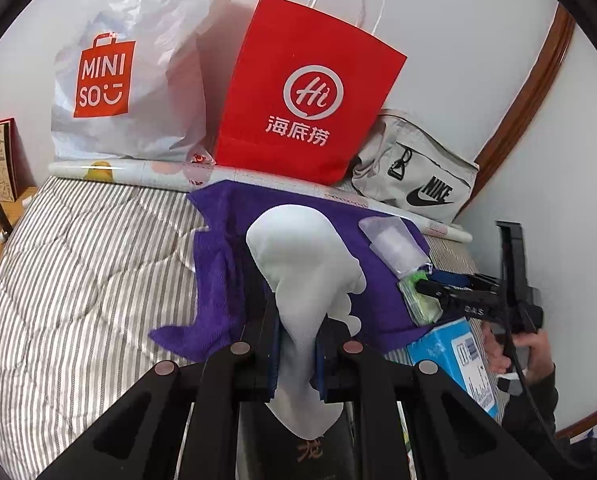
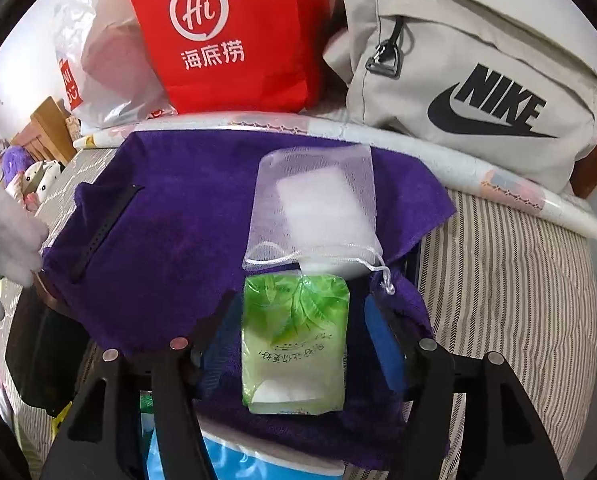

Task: Organize soft objects
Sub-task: 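Place the green pack on the towel with the right gripper while the left carries the glove over, then lower the white glove onto the towel and open the left gripper while the right grasps the orange-print packet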

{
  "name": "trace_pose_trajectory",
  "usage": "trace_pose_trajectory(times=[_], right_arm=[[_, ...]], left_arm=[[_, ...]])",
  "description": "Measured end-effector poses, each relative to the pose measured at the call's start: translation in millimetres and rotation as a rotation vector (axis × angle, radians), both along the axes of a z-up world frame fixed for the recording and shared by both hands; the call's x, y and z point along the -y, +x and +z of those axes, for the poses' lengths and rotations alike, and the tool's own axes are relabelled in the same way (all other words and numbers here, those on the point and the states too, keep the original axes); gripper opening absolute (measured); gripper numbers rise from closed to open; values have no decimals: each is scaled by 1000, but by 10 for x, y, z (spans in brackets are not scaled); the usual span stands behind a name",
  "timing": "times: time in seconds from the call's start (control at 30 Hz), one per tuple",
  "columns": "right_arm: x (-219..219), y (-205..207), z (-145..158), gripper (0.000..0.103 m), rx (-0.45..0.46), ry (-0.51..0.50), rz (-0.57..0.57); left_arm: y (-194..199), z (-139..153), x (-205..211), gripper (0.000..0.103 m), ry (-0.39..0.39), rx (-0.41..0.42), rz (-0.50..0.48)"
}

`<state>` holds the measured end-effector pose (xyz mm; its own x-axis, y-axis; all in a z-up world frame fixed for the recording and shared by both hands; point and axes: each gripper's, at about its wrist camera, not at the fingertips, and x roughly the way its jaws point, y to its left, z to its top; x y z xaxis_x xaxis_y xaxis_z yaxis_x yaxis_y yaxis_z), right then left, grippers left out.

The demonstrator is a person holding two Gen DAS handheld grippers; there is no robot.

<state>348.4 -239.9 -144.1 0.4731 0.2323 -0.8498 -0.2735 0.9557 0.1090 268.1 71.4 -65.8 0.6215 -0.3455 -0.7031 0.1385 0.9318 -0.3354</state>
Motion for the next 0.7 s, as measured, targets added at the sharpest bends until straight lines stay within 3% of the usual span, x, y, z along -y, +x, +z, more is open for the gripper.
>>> trace_pose_trajectory(times=[0.33,0.7], right_arm=[[67,-713,563,64,140,35,6],[-346,-1568,574,55,161,11,136]], left_arm=[[179,-50,24,13,-5,-2,3],[399,-167,132,13,-12,-9,-19]])
